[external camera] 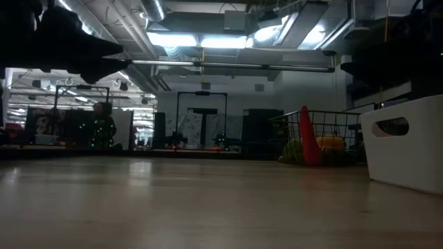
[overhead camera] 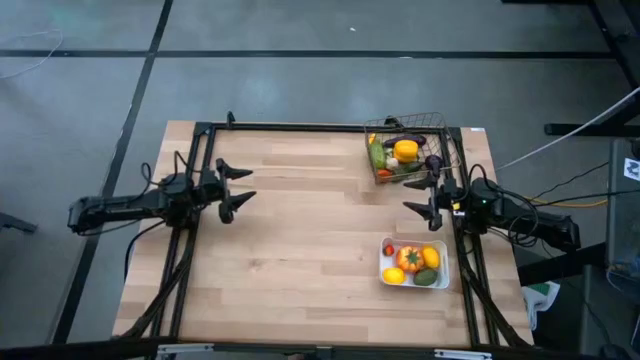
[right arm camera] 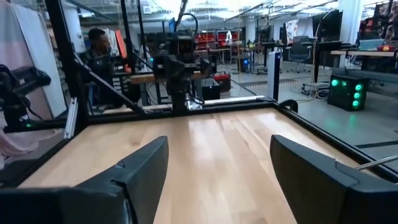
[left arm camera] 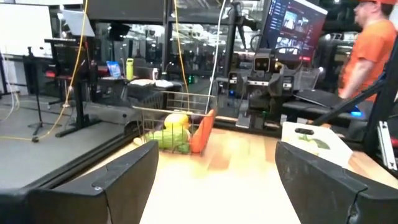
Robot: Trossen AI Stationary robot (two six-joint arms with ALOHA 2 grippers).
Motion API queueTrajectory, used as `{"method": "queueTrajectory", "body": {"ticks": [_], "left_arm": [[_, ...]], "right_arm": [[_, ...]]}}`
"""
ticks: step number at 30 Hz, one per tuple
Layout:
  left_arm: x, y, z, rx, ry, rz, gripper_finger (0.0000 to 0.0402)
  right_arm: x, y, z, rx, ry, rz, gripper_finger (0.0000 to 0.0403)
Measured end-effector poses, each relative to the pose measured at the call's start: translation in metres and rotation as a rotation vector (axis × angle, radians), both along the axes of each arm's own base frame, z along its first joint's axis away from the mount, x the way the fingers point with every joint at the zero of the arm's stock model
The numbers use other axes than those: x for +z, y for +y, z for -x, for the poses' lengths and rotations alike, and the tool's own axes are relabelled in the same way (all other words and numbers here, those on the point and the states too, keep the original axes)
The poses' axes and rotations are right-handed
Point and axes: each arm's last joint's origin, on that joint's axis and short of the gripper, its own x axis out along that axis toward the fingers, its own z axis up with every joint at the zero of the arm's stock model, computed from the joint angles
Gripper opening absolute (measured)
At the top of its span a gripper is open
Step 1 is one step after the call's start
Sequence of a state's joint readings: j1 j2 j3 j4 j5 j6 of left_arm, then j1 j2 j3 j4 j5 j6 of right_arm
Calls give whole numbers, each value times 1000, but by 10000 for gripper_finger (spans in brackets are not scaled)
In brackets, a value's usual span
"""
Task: Sort produce into baskets
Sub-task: Return to Home Position
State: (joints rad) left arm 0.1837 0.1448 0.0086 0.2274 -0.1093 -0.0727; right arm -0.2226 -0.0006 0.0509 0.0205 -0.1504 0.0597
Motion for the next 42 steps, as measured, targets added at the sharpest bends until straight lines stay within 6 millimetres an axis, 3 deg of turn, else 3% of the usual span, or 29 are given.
{"method": "queueTrajectory", "body": {"ticks": [24, 42], "left_arm": [[-8, -2, 8, 5, 79, -57, 320], [-8, -2, 8, 3, 74, -40, 320]], "right_arm": [[-8, -2, 0, -62, 85, -68, 280], [-11, -5, 0, -182, 125, 18, 280]]}}
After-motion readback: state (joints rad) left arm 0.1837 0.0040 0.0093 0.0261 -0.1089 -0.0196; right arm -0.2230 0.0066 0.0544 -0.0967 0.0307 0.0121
